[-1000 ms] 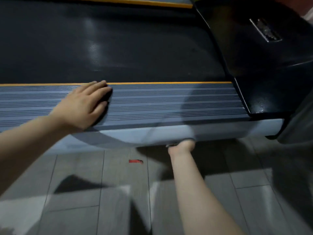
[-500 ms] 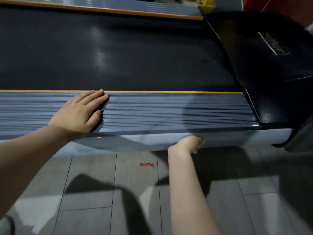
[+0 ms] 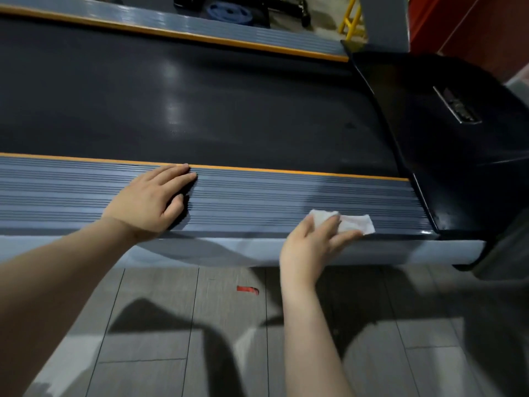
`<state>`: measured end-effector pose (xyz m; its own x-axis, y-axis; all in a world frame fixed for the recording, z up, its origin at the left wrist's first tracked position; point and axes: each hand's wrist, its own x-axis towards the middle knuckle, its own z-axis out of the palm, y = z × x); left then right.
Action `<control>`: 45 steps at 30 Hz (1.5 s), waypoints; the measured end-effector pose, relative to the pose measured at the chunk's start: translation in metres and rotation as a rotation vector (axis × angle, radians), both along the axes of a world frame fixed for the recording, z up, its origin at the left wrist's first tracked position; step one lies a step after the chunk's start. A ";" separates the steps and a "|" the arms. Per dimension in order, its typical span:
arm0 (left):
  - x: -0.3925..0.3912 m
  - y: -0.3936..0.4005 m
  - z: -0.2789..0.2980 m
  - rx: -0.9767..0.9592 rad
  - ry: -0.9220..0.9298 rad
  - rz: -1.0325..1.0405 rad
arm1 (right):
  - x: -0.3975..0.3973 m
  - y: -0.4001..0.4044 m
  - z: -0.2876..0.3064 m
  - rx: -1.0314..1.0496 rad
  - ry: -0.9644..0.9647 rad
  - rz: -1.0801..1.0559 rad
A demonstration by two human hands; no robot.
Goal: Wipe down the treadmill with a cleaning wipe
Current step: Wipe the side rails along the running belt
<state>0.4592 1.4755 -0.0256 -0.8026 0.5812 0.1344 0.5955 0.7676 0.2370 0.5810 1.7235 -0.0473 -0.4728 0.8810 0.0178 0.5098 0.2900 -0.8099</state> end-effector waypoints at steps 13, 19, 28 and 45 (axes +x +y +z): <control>-0.004 -0.002 0.002 0.012 -0.028 -0.001 | -0.061 0.049 0.028 0.678 -0.506 1.081; -0.002 0.000 0.002 0.009 -0.043 0.002 | -0.033 0.016 0.027 0.621 -0.380 0.962; -0.003 -0.002 0.003 0.034 -0.052 0.020 | -0.008 0.067 0.031 0.560 -0.496 0.859; 0.002 -0.002 0.009 0.242 -0.123 0.207 | -0.039 -0.040 0.019 0.775 -0.337 1.055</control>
